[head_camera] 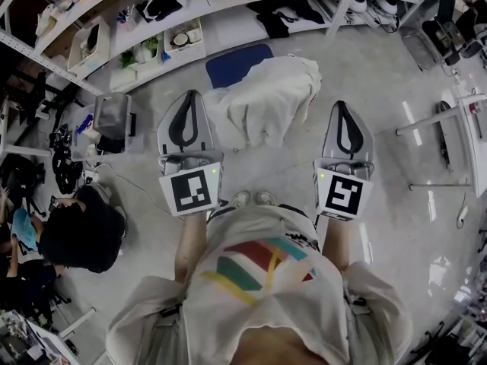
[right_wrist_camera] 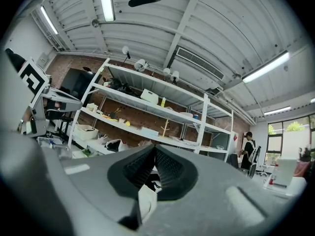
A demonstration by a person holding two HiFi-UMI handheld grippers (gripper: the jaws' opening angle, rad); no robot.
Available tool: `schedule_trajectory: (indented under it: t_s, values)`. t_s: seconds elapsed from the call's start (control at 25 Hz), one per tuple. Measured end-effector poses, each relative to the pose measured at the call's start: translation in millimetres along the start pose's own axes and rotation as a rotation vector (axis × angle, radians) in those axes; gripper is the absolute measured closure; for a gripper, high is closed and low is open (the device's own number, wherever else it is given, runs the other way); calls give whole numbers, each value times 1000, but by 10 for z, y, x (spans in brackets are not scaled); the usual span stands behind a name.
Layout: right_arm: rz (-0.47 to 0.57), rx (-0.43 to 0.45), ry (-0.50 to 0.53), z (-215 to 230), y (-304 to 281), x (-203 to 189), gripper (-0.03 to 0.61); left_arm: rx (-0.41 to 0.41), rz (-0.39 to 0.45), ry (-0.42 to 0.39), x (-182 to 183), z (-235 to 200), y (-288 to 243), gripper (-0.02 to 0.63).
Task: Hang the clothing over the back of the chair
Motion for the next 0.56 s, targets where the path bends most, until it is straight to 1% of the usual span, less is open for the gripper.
schedule_trajectory:
  t_s: [0.36, 0.56]
  values:
    - [10, 30, 9, -42, -18, 31, 574, -6, -4, -1, 7, 17, 21, 595]
    - [5, 31, -3, -35, 6, 36, 573, 2, -3, -1, 30, 19, 33, 595]
Point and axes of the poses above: the fingertips, and each gripper's own axes: y backward along the fingers, z to its right, x out of its top, the point moved 5 cm from there along y, backward along the fingers, and after that the axes turned 14 degrees about x, right-handed, at the moved point
